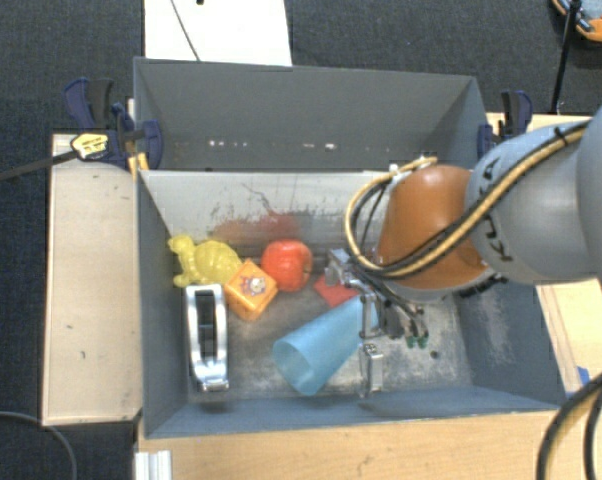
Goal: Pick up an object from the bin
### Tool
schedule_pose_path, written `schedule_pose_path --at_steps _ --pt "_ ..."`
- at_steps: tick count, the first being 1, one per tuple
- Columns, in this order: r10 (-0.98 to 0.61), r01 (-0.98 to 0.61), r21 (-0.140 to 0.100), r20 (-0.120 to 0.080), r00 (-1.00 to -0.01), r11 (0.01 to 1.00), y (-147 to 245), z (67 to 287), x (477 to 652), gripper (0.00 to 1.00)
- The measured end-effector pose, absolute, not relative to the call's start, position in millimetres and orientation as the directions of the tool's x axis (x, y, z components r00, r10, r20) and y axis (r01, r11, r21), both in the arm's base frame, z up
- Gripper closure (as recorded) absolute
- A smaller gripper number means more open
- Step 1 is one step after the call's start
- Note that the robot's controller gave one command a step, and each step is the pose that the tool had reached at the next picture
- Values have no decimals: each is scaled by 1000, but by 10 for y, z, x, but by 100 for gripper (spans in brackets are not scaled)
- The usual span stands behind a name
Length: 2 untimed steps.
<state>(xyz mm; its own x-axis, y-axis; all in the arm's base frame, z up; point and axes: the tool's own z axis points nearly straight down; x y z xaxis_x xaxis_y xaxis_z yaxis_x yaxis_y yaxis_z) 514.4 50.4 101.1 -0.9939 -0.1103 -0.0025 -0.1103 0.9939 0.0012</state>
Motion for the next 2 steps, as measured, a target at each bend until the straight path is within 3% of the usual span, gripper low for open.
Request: schedule_pose_path --at_steps 1,2 --pt "-285 -285 0 -2 -959 959 461 845 5073 0" --pt "-351 -351 0 -4 -937 937 454 813 5083 0"
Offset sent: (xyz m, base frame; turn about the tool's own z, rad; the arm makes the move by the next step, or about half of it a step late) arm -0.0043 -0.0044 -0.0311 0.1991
